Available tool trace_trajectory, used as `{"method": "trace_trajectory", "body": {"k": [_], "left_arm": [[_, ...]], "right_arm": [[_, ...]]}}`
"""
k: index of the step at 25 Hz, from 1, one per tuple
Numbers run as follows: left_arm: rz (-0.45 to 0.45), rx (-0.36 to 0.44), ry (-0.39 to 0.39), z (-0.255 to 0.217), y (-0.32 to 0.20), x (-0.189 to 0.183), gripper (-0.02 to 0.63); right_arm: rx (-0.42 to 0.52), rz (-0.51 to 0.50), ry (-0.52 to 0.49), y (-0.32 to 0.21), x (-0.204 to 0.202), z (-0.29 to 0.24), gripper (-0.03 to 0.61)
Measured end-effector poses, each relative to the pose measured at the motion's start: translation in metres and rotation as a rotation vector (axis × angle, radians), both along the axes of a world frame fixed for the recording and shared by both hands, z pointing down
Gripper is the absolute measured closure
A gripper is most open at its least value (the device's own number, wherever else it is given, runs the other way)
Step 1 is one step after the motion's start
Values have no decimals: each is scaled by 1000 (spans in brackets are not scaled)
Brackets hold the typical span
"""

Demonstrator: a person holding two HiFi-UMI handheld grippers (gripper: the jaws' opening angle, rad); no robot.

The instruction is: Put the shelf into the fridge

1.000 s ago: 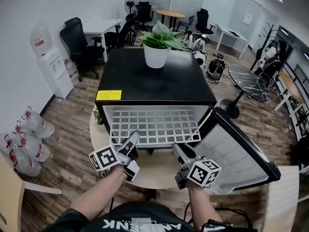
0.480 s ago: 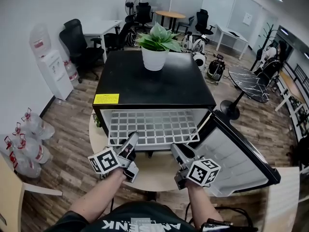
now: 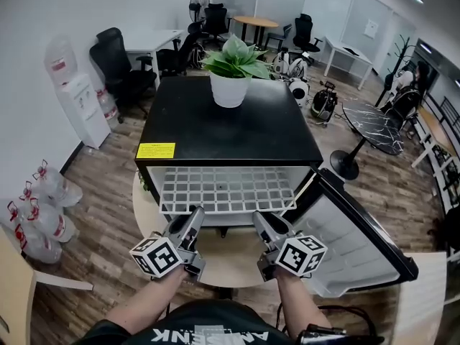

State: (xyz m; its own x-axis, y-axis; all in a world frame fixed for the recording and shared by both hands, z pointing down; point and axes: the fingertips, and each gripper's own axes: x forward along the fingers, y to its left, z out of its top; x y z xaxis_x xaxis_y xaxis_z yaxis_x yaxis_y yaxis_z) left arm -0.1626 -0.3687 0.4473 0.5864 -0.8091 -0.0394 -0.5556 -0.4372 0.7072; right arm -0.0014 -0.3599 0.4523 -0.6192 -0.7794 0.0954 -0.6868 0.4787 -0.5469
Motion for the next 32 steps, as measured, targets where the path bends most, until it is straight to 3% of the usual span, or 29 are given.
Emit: {"method": "trace_trajectory", "body": {"k": [18, 32], "left_arm": [[-110, -35, -122, 2, -31, -10, 505], [-119, -48, -171, 7, -60, -10, 534]], "right_arm": [[-19, 24, -6, -50, -4, -1, 457], [-20, 36, -12, -85, -5, -1, 457]]}}
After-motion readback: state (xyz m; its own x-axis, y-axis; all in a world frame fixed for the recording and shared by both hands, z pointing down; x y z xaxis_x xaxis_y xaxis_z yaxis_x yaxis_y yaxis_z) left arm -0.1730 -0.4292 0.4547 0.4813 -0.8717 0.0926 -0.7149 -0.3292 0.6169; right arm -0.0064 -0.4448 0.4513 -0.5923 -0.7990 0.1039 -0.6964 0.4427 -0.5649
